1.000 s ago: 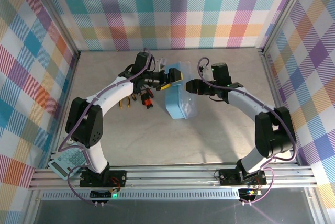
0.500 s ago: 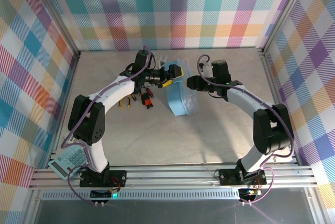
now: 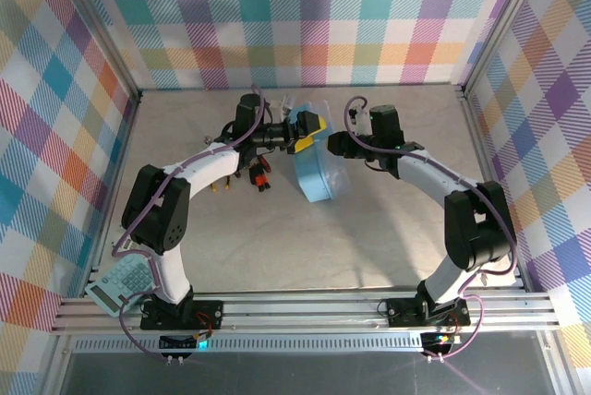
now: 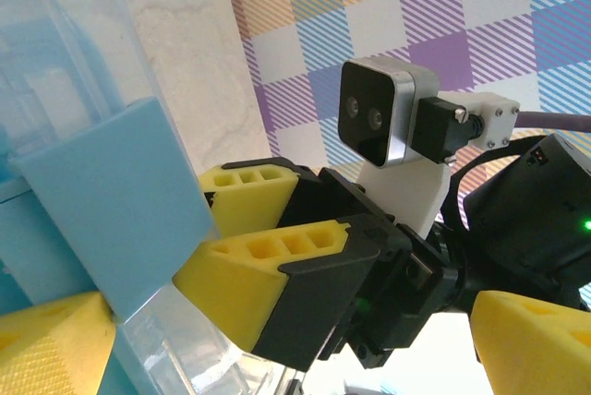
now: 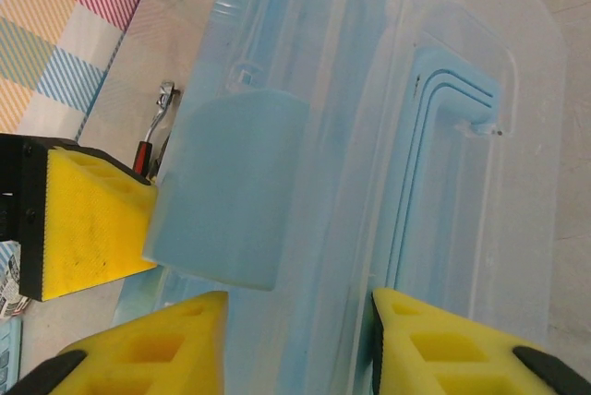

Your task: Pack the tool kit

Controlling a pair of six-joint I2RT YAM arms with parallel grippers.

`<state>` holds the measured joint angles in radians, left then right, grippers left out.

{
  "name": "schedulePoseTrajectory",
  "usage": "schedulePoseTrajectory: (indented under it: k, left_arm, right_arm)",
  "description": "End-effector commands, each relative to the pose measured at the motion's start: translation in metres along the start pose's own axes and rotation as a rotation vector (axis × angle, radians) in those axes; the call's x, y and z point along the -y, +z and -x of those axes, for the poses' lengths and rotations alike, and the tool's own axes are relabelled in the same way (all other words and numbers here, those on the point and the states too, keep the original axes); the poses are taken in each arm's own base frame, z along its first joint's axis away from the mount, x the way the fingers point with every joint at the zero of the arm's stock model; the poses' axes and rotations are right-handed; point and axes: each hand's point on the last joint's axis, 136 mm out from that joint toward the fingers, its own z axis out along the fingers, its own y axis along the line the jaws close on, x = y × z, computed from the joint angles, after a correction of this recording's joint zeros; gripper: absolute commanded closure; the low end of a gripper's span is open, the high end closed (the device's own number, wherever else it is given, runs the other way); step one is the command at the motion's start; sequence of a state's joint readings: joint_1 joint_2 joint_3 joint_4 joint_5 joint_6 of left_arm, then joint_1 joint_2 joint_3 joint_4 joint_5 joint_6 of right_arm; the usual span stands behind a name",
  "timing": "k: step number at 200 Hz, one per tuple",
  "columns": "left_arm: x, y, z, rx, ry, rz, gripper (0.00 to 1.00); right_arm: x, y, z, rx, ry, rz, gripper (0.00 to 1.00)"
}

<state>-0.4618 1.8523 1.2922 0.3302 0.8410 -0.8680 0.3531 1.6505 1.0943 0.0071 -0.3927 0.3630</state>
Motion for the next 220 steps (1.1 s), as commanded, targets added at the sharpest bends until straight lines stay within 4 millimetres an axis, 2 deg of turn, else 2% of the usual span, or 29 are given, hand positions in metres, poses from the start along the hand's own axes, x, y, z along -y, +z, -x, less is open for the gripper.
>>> schedulePoseTrajectory:
  k: [1, 35, 65, 94, 121, 146, 158, 191, 220]
  left_arm:
    - [0.008, 0.022, -0.046, -0.163, -0.002, -0.084, 0.02]
    - [-0.034, 0.009, -0.054, -0.159, -0.017, 0.055, 0.02]
    - [-0.071, -0.018, -0.054, -0.121, -0.049, 0.137, 0.02]
    - [-0.094, -0.044, -0.051, -0.076, -0.072, 0.175, 0.02]
    - [-0.110, -0.058, -0.052, -0.055, -0.085, 0.199, 0.02]
    - [-0.119, -0.062, -0.053, -0.045, -0.092, 0.206, 0.03]
    - [-0.123, -0.061, -0.053, -0.044, -0.091, 0.211, 0.03]
    - [-0.122, -0.056, -0.047, -0.031, -0.085, 0.191, 0.03]
    - [-0.113, -0.054, -0.041, -0.021, -0.065, 0.179, 0.04]
  right_arm:
    - [-0.027, 0.023, -0.077, -0.262, 0.061, 0.106, 0.61]
    - [-0.032, 0.019, -0.068, -0.253, 0.043, 0.106, 0.60]
    - [-0.047, 0.011, -0.052, -0.238, -0.001, 0.115, 0.60]
    - [-0.071, 0.008, -0.040, -0.245, -0.065, 0.119, 0.60]
    - [-0.091, 0.011, -0.033, -0.241, -0.094, 0.137, 0.60]
    - [-0.099, 0.018, -0.030, -0.255, -0.106, 0.133, 0.60]
    - [-0.097, 0.020, -0.029, -0.259, -0.104, 0.121, 0.60]
    - [-0.081, 0.017, -0.029, -0.259, -0.107, 0.036, 0.60]
    - [-0.065, 0.000, -0.022, -0.241, -0.108, -0.041, 0.57]
